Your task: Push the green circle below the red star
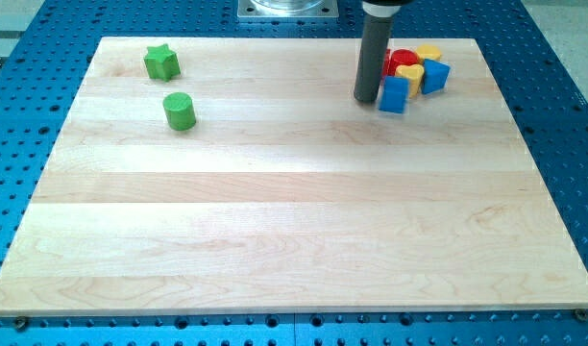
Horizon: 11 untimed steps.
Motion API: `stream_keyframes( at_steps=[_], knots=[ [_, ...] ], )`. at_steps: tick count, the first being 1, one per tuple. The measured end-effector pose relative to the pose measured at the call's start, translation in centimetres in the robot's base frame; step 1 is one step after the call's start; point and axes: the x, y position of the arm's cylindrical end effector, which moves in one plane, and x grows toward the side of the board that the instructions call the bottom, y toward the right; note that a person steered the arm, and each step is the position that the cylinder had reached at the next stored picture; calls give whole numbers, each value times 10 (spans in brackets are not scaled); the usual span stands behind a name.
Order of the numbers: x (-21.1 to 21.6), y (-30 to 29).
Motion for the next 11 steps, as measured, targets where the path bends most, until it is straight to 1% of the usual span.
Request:
stream_keyframes(
  at_steps=[1,2,3,4,5,6,7,8,9,10,11],
  knots=[
    [59,-146],
    [38,-308],
    [-20,-266],
    [-68,-172],
    [-72,-151],
    [-86,-219],
    [-39,-220],
    [-17,-210],
    [0,-249],
    [9,-144],
    [-18,-31]
  ],
)
